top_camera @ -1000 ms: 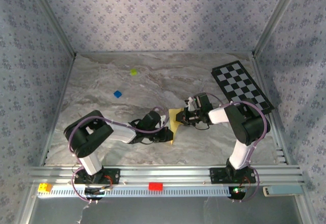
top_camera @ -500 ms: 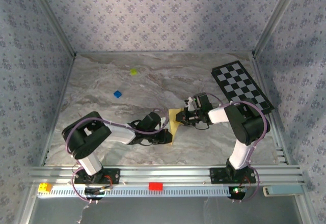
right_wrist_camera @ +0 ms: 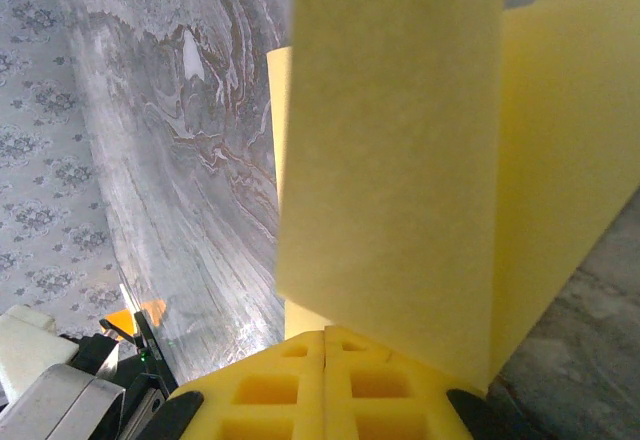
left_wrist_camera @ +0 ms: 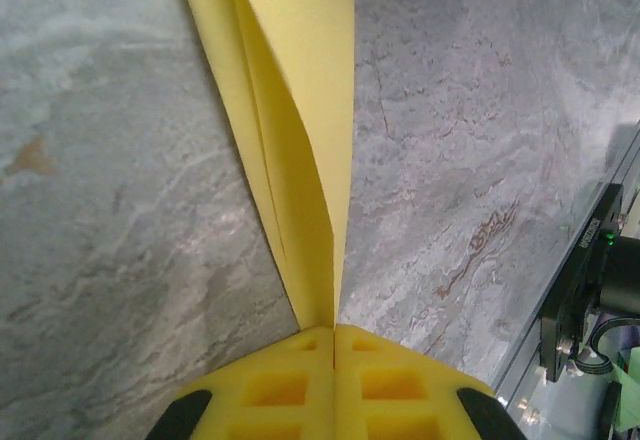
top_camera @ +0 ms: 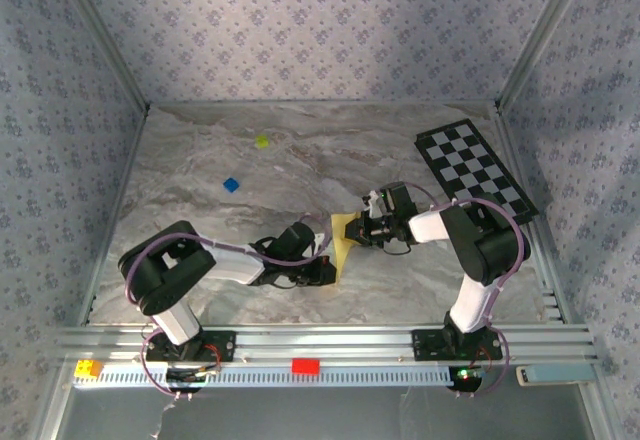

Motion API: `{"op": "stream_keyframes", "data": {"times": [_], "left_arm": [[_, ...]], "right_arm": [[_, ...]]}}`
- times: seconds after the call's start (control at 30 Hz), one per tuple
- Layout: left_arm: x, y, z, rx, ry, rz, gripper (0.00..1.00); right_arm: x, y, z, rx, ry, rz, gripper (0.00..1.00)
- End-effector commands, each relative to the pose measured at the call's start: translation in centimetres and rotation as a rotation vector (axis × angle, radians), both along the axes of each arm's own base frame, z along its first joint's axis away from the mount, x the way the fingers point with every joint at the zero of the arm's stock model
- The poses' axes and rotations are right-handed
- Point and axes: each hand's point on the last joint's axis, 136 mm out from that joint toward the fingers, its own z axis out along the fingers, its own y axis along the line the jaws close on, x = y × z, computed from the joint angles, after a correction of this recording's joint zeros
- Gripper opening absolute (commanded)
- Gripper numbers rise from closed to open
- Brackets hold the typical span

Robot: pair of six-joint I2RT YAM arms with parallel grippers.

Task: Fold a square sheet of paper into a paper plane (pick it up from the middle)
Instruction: Fold the wing for the fifth time at the center of the table.

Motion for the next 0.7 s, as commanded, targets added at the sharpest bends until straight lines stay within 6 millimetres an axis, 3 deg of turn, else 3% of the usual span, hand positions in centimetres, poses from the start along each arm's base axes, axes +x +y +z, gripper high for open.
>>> {"op": "stream_keyframes", "data": {"times": [0.0,0.1,0.23,0.33,0.67], "left_arm": [[-4.3,3.5,-3.4,0.157,0.148,-0.063,0.0],[-4.3,3.5,-3.2,0.151,0.143,-0.059,0.0],[-4.2,3.3,-2.3,0.13,0.126,-0.059,0.11],[-3.6,3.2,-1.1,0.114,0.086,-0.041,0.13],[2.1,1.7,6.3,-0.027,-0.121,0.114,0.17]], "right_arm": [[-1.1,-1.6,-3.6,-0.131,0.079,-0.032,0.06],[-1.1,-1.6,-3.6,-0.133,0.079,-0.031,0.06],[-1.1,-1.6,-3.6,-0.132,0.079,-0.032,0.06],[-1.0,-1.6,-3.5,-0.131,0.078,-0.032,0.06],[-1.0,-1.4,-3.3,-0.127,0.076,-0.033,0.06]]}}
